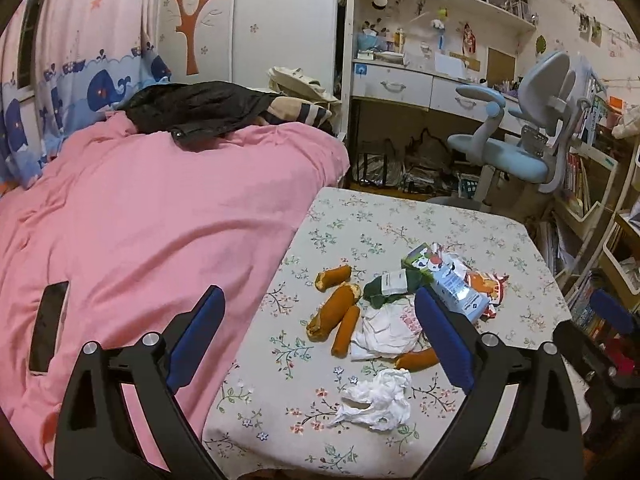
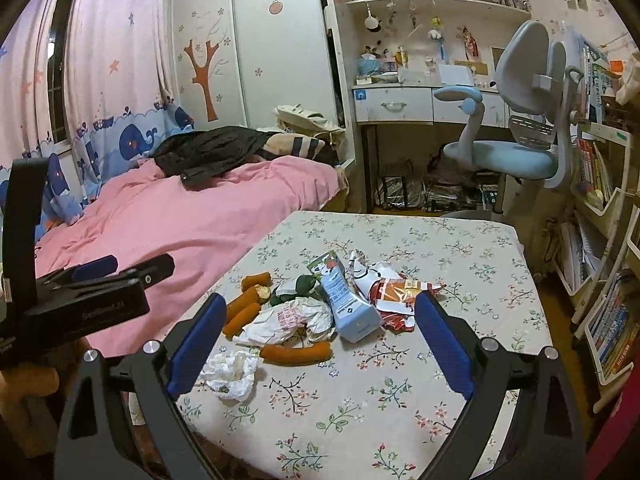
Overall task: Collect trash
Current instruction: 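Grasp the crumpled white tissue on the tablecloth with the right tool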
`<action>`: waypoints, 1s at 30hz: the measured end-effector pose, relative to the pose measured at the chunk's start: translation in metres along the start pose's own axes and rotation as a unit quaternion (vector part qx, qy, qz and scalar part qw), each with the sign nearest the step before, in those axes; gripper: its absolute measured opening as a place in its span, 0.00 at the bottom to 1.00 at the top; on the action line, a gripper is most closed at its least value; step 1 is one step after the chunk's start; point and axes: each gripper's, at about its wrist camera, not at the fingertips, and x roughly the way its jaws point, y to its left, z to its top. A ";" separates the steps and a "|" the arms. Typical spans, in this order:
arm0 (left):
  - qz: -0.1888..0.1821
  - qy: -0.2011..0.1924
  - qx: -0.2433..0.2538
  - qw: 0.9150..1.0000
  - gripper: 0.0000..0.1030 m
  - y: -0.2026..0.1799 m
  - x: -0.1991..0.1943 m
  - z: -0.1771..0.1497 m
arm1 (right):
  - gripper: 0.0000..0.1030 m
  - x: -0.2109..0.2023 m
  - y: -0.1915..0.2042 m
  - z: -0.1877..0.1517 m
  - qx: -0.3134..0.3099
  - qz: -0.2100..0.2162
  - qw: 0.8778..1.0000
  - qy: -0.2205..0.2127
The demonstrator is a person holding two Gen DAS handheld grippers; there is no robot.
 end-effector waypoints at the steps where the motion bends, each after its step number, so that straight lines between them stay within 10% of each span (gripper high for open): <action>1: 0.001 0.000 0.001 1.000 0.89 0.000 0.000 0.000 | 0.89 0.001 0.001 0.000 -0.001 0.001 1.000 0.002; 17: 0.030 0.088 -0.022 0.995 0.89 0.050 0.071 0.018 | 0.88 0.042 0.022 -0.023 -0.016 0.058 0.993 0.100; 30: 0.007 0.136 0.026 0.990 0.84 0.031 0.107 0.003 | 0.65 0.105 0.055 -0.050 -0.008 0.110 0.975 0.191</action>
